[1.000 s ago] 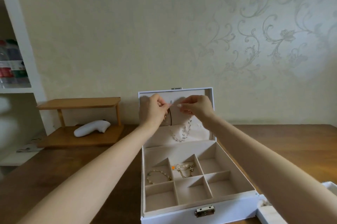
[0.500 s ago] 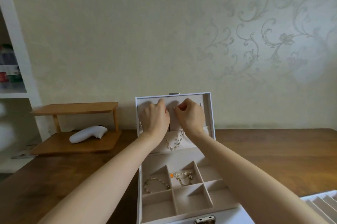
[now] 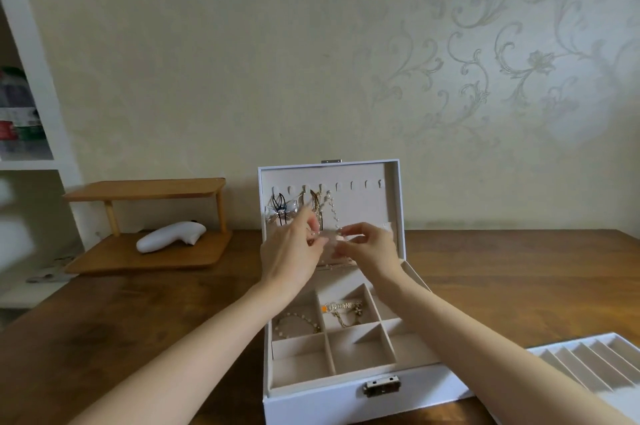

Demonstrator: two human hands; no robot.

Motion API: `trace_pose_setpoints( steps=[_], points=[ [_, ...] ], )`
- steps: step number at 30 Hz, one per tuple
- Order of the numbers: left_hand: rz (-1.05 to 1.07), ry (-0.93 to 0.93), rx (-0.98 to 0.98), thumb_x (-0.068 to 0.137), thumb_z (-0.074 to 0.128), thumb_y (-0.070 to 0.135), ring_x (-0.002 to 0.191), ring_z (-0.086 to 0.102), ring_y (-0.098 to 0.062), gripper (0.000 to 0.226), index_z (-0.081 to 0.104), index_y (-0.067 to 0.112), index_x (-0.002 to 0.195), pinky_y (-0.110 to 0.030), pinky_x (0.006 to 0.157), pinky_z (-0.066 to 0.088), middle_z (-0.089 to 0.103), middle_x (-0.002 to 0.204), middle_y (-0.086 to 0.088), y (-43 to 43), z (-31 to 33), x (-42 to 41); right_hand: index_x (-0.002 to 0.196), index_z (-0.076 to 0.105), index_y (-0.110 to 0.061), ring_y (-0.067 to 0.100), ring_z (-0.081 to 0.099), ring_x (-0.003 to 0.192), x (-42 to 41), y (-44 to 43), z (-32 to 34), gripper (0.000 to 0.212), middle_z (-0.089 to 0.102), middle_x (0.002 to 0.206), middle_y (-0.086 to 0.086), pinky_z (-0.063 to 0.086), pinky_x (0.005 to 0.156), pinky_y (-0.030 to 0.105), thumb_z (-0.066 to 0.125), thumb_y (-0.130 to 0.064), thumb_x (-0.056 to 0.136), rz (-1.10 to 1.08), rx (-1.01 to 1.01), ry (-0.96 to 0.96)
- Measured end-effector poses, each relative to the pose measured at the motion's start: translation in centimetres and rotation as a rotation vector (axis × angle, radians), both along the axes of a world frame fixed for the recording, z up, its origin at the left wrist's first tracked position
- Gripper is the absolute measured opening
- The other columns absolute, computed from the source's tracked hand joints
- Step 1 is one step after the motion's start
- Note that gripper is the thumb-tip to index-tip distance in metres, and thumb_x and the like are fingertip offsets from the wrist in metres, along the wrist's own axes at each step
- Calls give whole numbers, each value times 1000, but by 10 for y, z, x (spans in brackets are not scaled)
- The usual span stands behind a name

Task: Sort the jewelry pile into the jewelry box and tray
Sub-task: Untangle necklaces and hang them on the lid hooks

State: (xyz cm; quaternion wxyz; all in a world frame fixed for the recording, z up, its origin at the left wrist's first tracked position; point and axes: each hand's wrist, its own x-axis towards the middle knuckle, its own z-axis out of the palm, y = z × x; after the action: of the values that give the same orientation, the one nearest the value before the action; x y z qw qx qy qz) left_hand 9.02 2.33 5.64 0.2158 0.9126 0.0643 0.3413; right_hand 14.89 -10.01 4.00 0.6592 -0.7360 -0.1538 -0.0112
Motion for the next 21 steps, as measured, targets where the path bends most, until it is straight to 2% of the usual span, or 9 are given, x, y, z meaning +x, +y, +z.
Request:
trace_pose_setpoints(
  steps=[2,4,6,9,12,13,15,18,21],
  points=[
    [-16,82,-7,89,62,30,78,61,-10,11,50,30,89,-23,58,46,62,81,13,-2,-3,-5,89,64,-14,14,64,65,-6,-4,-1,20,68,65,4,51,76,32,72,-2,75,37,-44,4],
    [-45,165,-17,90,60,26,85,61,-10,7,57,32,88,-22,62,45,60,85,14,-5,-6,-8,89,63,-12,13,60,61,-10,-8,0,21,66,70,7,50,68,28,71,2,76,71,-32,20],
    [-91,264,-28,91,59,21,90,61,-12,13,64,30,97,-24,68,48,64,95,10,-7,-8,-11,96,59,-8,16,59,56,-16,-10,0,24,63,73,12,52,58,24,69,6,79,118,27,75],
    [-155,371,-3,90,54,10,97,62,-17,26,65,27,107,-33,80,52,67,106,2,-7,-12,-17,100,51,-7,23,60,56,-22,-15,-4,31,62,79,22,54,55,26,64,12,80,109,135,91],
    [-103,330,185,89,53,5,104,58,-18,34,64,27,112,-26,76,44,65,111,5,-6,-16,-22,85,61,-7,24,61,64,-22,-20,-3,22,64,72,16,53,63,25,59,14,81,81,113,10],
    [-77,282,254,90,55,10,105,57,-18,29,64,28,111,-25,75,40,65,110,5,-6,-15,-23,82,67,-7,23,61,69,-22,-21,-2,21,65,73,14,52,67,25,58,12,81,93,79,7],
    [-60,199,299,93,56,23,107,57,-18,18,65,27,108,-26,77,41,65,111,4,-7,-11,-23,88,73,-6,18,61,76,-23,-22,1,17,69,80,14,51,74,25,61,5,82,143,-30,4],
    [-84,135,204,93,56,26,94,56,-11,13,65,25,102,-21,70,39,66,103,7,-6,-4,-23,99,73,-9,8,55,70,-25,-22,0,22,68,83,8,42,64,11,75,-12,77,178,-245,-98],
    [-164,100,16,89,62,19,72,52,-2,6,62,25,89,-19,62,41,61,84,16,-6,-4,-18,89,74,-11,8,52,67,-23,-21,0,12,61,78,1,37,58,8,76,-13,77,55,-406,-284]
  ],
)
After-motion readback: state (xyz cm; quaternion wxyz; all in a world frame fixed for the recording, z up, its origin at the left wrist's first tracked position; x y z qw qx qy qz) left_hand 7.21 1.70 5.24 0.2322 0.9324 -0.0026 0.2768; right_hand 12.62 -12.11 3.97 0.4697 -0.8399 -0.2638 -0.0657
